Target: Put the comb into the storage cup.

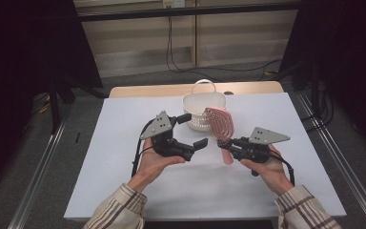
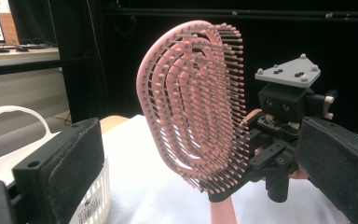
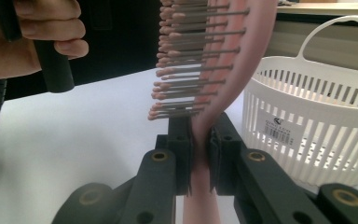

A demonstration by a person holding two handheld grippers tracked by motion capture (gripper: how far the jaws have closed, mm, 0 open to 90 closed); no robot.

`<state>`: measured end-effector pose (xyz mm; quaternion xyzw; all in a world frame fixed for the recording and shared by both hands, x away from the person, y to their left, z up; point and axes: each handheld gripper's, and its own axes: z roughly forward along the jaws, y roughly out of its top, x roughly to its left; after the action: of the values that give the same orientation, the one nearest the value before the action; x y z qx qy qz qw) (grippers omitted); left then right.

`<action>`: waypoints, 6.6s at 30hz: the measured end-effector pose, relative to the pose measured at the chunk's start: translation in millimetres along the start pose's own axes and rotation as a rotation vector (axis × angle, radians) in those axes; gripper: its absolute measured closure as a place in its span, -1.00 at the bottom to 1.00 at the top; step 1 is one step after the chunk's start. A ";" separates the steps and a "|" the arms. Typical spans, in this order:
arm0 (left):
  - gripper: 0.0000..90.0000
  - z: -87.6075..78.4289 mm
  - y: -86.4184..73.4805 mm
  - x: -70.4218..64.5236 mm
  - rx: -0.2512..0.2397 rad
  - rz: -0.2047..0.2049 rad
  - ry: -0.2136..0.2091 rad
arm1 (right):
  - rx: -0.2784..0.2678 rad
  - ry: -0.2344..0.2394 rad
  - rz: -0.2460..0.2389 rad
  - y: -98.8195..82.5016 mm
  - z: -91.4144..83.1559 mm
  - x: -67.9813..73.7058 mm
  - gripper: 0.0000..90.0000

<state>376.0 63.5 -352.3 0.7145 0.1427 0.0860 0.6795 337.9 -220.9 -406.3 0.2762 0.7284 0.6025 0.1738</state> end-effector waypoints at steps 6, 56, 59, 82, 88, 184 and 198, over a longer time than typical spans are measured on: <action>-0.97 0.8 -0.9 -1.5 0.011 0.010 -0.008 | -0.019 0.037 -0.005 0.2 1.5 3.0 0.82; -0.53 9.5 -4.7 -11.0 0.049 0.049 -0.150 | -0.026 0.264 -0.012 -2.2 17.3 27.5 0.82; -0.47 11.0 -6.5 -12.2 0.049 0.051 -0.161 | -0.026 0.271 -0.008 -2.4 17.7 28.3 0.82; 0.04 12.4 -8.8 -12.6 0.042 0.024 -0.216 | -0.027 0.291 0.004 -3.6 18.3 26.3 0.82; 0.14 13.0 -8.5 -14.5 0.040 0.021 -0.235 | -0.028 0.298 0.006 -3.3 18.8 26.5 0.80; 0.40 -22.6 26.6 16.9 -0.007 -0.040 0.100 | -0.121 -0.408 -0.051 -23.4 -73.3 17.4 -0.98; 0.40 -17.1 36.6 42.1 0.016 -0.029 0.169 | -0.124 -0.496 -0.030 -32.0 -86.0 11.7 -1.00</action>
<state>413.5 91.8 -317.7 0.7079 0.2108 0.1349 0.6605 272.1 -284.8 -418.2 0.3934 0.6293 0.5572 0.3725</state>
